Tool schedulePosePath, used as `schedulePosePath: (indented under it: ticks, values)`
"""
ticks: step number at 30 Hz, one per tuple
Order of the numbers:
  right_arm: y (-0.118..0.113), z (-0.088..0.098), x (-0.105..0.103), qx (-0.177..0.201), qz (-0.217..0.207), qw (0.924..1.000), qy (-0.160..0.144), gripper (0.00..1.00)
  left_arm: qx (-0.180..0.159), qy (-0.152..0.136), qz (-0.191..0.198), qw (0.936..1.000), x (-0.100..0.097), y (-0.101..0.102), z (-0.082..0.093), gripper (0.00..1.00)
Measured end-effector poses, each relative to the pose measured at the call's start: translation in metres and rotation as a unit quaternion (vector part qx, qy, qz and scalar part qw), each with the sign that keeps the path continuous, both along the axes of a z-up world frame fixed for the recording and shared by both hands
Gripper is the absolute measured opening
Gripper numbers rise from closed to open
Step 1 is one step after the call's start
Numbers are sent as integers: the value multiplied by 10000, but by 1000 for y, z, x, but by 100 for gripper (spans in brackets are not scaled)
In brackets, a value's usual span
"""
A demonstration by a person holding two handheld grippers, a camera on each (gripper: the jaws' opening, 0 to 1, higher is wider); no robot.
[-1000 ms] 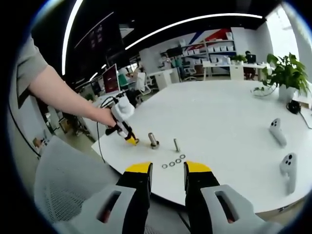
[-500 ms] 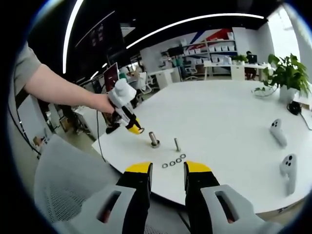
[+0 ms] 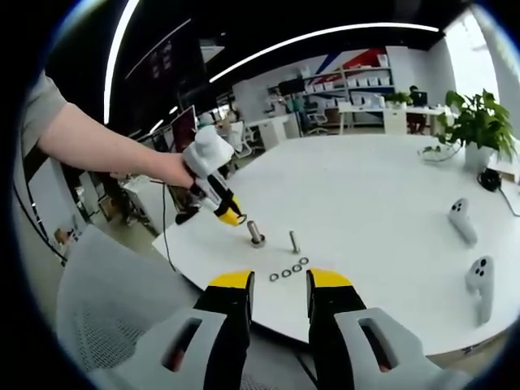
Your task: Place the washer onto the threaded stud by aligning its center hole with the stud, sliding it down to the base, and recovering from edge contact or off-axis alignment until the washer reaches the visible bottom stop.
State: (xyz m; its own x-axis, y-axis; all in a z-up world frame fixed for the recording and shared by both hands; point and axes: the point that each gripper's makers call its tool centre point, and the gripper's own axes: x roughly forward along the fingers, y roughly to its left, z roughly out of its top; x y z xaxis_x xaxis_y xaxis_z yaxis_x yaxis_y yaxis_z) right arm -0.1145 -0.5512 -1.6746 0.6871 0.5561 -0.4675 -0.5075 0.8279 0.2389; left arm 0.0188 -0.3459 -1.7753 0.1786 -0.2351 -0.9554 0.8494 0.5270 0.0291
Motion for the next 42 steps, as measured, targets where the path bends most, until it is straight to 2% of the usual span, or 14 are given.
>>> schedulePosePath:
  ticks: [8,21,35,42]
  values:
    - [-1,0,0,10,-28,10000,-4,28,24,28,-128,9999,5,-14,-3,19]
    - [0,0,1,2,0,10000,-28,28,184,132,-247,9994,5,-14,-13,19]
    - [-2,-1,2,-68,-41,10000,-25,28,380,337,-362,9981,5,-16,-48,19]
    - [-2,-2,2,-93,-23,10000,-5,27,411,325,-378,9979,4,-16,-57,19]
